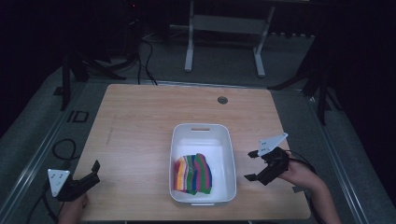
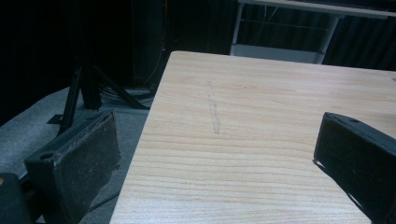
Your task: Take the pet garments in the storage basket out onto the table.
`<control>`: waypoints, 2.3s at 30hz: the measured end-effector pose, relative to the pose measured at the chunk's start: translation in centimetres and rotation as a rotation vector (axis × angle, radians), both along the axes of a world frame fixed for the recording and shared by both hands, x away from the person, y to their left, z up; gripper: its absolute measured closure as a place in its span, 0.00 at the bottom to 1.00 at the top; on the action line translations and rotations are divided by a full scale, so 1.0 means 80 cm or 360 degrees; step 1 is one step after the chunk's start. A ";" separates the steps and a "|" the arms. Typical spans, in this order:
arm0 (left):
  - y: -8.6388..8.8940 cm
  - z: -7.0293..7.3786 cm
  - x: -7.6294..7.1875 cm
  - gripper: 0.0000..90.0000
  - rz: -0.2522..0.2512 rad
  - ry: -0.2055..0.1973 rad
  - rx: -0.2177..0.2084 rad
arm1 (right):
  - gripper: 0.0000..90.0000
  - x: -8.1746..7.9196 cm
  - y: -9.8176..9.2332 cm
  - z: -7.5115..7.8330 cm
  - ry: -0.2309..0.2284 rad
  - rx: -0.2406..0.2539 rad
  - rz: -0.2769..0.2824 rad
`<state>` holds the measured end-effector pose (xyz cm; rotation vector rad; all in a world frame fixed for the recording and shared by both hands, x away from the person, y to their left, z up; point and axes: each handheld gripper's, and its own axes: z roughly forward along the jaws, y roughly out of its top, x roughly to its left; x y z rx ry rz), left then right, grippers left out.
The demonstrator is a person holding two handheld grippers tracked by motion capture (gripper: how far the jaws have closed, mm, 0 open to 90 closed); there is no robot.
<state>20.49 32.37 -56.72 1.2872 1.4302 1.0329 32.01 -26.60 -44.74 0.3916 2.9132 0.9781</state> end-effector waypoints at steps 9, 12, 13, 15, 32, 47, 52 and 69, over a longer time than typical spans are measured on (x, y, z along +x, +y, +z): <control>0.000 0.000 0.000 0.01 -0.0003 0.0000 -0.0002 | 0.15 0.003 0.055 0.017 -0.0013 -0.0071 0.0154; 0.001 0.000 0.000 0.01 -0.0005 0.0001 -0.0005 | 0.14 0.003 0.071 0.017 -0.0012 -0.0099 0.0195; 0.001 0.000 0.000 0.01 -0.0005 0.0000 -0.0005 | 0.13 0.003 0.077 0.017 -0.0005 -0.0103 0.0206; 0.001 0.000 0.000 0.01 -0.0006 0.0000 -0.0005 | 0.13 0.003 0.082 0.016 -0.0003 -0.0113 0.0222; 0.001 0.000 0.000 0.01 -0.0010 -0.0001 -0.0012 | 0.12 0.010 0.172 -0.012 0.0027 -0.0241 0.0400; 0.002 0.000 0.000 0.01 -0.0014 -0.0001 -0.0019 | 0.12 0.014 0.241 -0.055 0.0066 -0.0359 0.0458; 0.002 0.000 0.000 0.01 -0.0014 -0.0001 -0.0020 | 0.12 0.009 0.260 -0.069 0.0057 -0.0401 0.0477; 0.002 0.000 0.000 0.01 -0.0011 0.0002 -0.0017 | 0.74 -0.008 0.264 -0.074 -0.0090 -0.0467 0.0487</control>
